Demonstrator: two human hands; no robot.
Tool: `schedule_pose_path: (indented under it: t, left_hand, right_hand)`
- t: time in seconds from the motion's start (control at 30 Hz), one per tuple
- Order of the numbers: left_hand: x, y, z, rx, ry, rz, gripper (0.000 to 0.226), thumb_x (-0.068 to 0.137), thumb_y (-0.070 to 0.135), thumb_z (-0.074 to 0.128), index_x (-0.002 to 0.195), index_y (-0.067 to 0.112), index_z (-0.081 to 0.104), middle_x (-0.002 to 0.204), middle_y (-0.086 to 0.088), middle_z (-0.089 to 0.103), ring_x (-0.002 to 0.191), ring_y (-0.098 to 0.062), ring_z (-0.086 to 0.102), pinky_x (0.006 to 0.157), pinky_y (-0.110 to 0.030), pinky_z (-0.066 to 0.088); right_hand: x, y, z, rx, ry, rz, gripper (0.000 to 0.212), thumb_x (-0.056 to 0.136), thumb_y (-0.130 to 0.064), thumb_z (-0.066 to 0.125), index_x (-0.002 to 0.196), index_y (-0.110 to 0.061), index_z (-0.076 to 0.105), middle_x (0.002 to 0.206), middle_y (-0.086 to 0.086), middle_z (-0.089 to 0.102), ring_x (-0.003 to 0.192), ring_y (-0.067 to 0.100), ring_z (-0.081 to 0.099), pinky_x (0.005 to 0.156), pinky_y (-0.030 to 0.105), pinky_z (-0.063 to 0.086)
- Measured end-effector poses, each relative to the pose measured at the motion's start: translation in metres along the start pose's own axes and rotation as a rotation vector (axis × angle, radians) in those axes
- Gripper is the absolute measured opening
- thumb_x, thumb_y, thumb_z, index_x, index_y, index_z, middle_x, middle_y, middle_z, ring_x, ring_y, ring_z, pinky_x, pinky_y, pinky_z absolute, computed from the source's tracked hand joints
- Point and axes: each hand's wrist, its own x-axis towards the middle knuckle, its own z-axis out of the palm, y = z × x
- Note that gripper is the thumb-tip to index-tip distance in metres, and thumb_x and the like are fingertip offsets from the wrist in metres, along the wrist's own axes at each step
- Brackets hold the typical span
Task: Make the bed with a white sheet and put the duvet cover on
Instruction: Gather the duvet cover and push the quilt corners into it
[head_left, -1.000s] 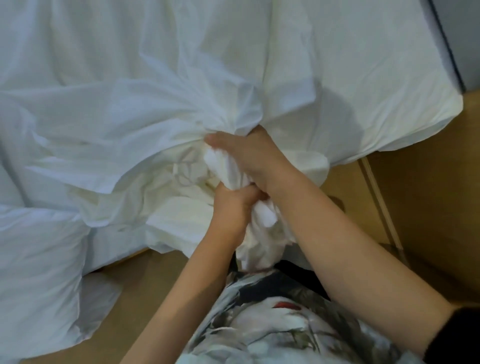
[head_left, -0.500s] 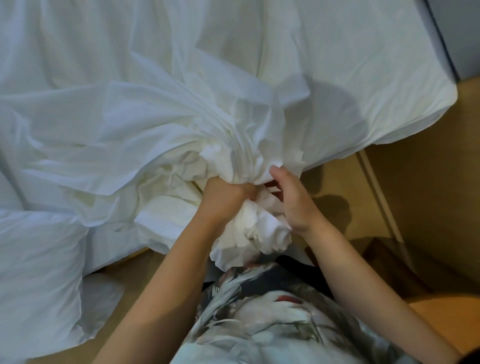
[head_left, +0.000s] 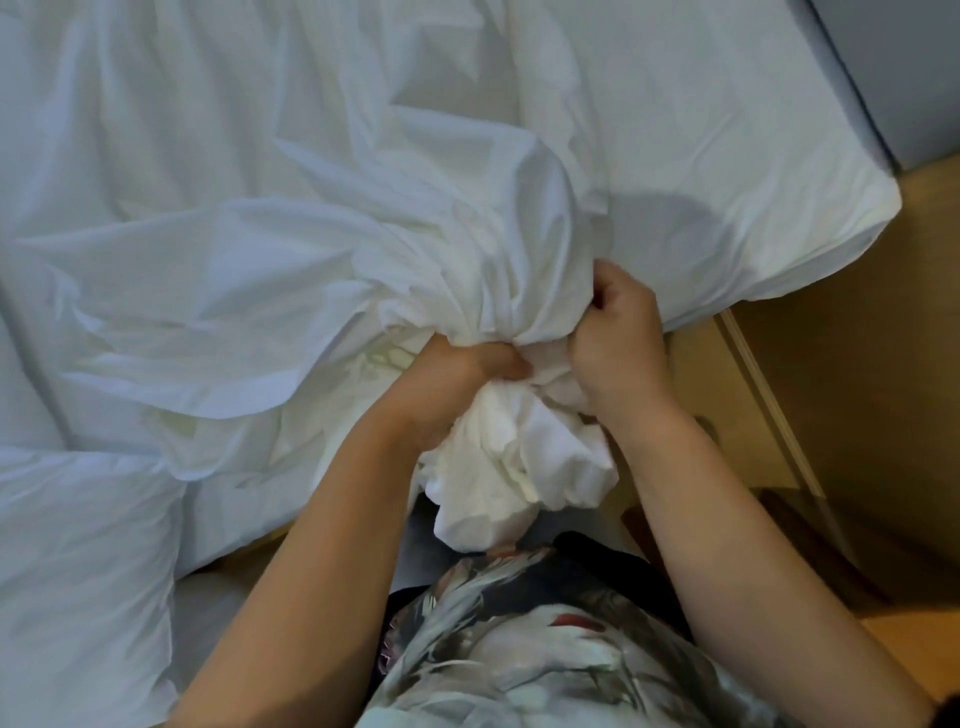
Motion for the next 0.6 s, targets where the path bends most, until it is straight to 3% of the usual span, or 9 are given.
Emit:
schedule_pose_path:
  t: [0.13, 0.27, 0.37, 0.43, 0.5, 0.6]
  left_hand:
    - [-0.004, -0.004, -0.002, -0.092, -0.13, -0.103, 0.023, 0.055, 0.005, 0.065, 0.073, 0.018, 0.074, 0.073, -0.003, 0.072, 0.069, -0.018, 0.07, 0.059, -0.027, 0.055]
    - [-0.008, 0.0, -0.011, -0.089, -0.113, -0.062, 0.027, 0.046, 0.005, 0.073, 0.064, 0.024, 0.077, 0.072, -0.001, 0.072, 0.068, -0.016, 0.071, 0.056, -0.026, 0.055]
    - [-0.009, -0.002, -0.021, -0.214, -0.022, -0.011, 0.034, 0.041, 0.008, 0.07, 0.074, 0.015, 0.075, 0.075, -0.005, 0.071, 0.071, -0.021, 0.07, 0.057, -0.028, 0.055]
    - [-0.007, -0.003, -0.027, -0.329, 0.017, 0.016, 0.04, 0.048, 0.006, 0.064, 0.088, 0.003, 0.067, 0.081, -0.01, 0.069, 0.077, -0.025, 0.068, 0.061, -0.03, 0.055]
    - [-0.003, -0.002, -0.029, -0.395, 0.033, 0.025, 0.047, 0.051, 0.002, 0.06, 0.098, -0.002, 0.062, 0.09, -0.014, 0.068, 0.084, -0.028, 0.067, 0.067, -0.033, 0.057]
    - [0.0, 0.001, -0.025, -0.411, 0.022, 0.027, 0.047, 0.055, 0.001, 0.061, 0.102, -0.004, 0.061, 0.097, -0.016, 0.066, 0.09, -0.031, 0.065, 0.072, -0.036, 0.057]
  right_hand:
    - [0.017, -0.022, 0.012, -0.034, -0.05, -0.103, 0.032, 0.088, 0.001, 0.055, 0.061, -0.015, 0.05, 0.06, -0.006, 0.053, 0.051, -0.007, 0.046, 0.053, 0.009, 0.037]
    - [0.014, -0.026, 0.019, -0.069, -0.119, -0.09, 0.021, 0.089, 0.0, 0.056, 0.068, -0.005, 0.055, 0.062, 0.002, 0.056, 0.056, 0.0, 0.049, 0.056, 0.009, 0.039]
    - [0.003, -0.015, 0.014, -0.181, -0.249, -0.016, 0.022, 0.09, -0.028, 0.053, 0.074, -0.014, 0.053, 0.07, 0.0, 0.057, 0.067, 0.011, 0.055, 0.064, 0.025, 0.045]
    - [-0.003, -0.006, 0.01, -0.307, -0.341, 0.02, 0.038, 0.089, -0.045, 0.052, 0.067, -0.015, 0.043, 0.061, -0.005, 0.045, 0.057, 0.009, 0.044, 0.056, 0.026, 0.035]
    - [-0.004, -0.003, 0.008, -0.275, -0.324, -0.02, 0.04, 0.093, -0.038, 0.053, 0.063, -0.013, 0.042, 0.056, -0.006, 0.039, 0.052, 0.005, 0.037, 0.052, 0.02, 0.031]
    - [0.001, -0.011, 0.01, -0.077, -0.162, -0.092, 0.041, 0.094, -0.022, 0.055, 0.057, -0.016, 0.037, 0.049, -0.012, 0.034, 0.046, 0.002, 0.032, 0.046, 0.013, 0.028]
